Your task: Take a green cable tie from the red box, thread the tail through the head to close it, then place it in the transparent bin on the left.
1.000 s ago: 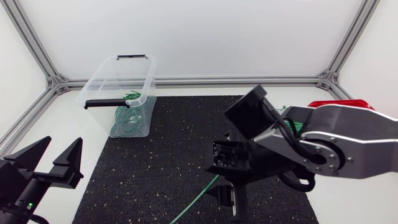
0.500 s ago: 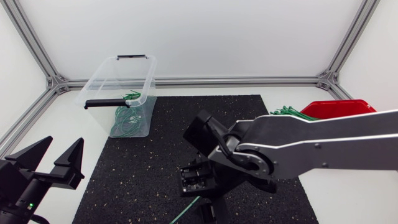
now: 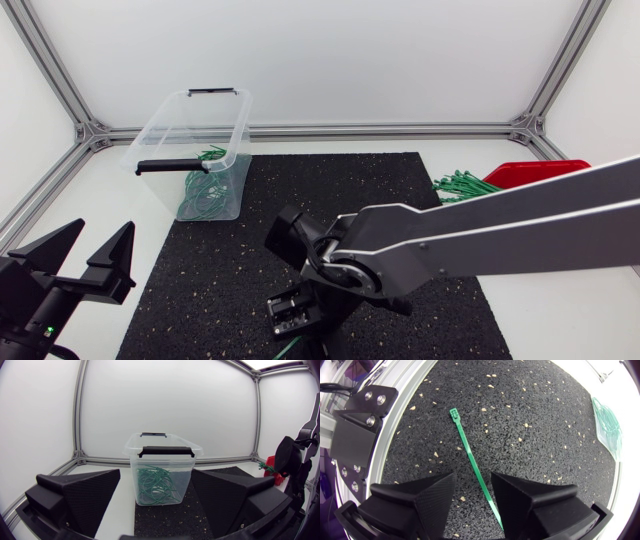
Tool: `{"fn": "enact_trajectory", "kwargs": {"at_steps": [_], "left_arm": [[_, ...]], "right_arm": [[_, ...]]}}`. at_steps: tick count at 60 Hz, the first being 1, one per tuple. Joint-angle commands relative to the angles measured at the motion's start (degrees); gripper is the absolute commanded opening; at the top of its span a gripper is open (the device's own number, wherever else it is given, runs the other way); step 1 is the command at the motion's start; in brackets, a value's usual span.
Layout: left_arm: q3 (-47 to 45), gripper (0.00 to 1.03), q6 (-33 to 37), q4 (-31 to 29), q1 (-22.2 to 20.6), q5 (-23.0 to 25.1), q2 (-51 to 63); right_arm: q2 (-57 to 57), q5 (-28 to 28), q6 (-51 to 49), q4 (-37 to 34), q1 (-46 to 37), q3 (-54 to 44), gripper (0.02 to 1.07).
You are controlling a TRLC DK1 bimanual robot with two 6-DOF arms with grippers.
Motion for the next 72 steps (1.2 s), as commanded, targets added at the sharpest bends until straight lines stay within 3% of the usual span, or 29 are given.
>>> {"fn": "enact_trajectory", "kwargs": {"at_steps": [1,14,21,34,46,72], "left_arm": [[-2.24,0.99,0.24,-1.34,-0.32,-0.38,0.18],[-2.24,0.99,0.24,-1.43,-0.32,-0.38,0.18],[-2.24,0.99,0.32,-1.43,-0.32,-0.38,0.18],[-2.24,0.99,0.85,-1.52,-0.41,-0.38,0.18],[-2.24,0.99,1.38,-1.61,-1.11,-0.47,0.27],[-2.24,0.99,1.38,-1.61,-1.11,-0.56,0.27]], "right_arm": [[0.87,0.11,-2.08,0.41,0.60,1.01,0.48],[1.67,0.82,-2.96,1.47,1.65,0.83,0.43],[2.98,0.82,-3.93,1.29,1.65,1.54,0.30],[5.01,0.82,-5.25,-0.29,1.48,2.77,0.26],[7.29,0.47,-6.21,-3.28,1.39,5.14,0.07],[3.51,-1.47,-5.51,-7.15,-0.90,9.36,0.07]]}}
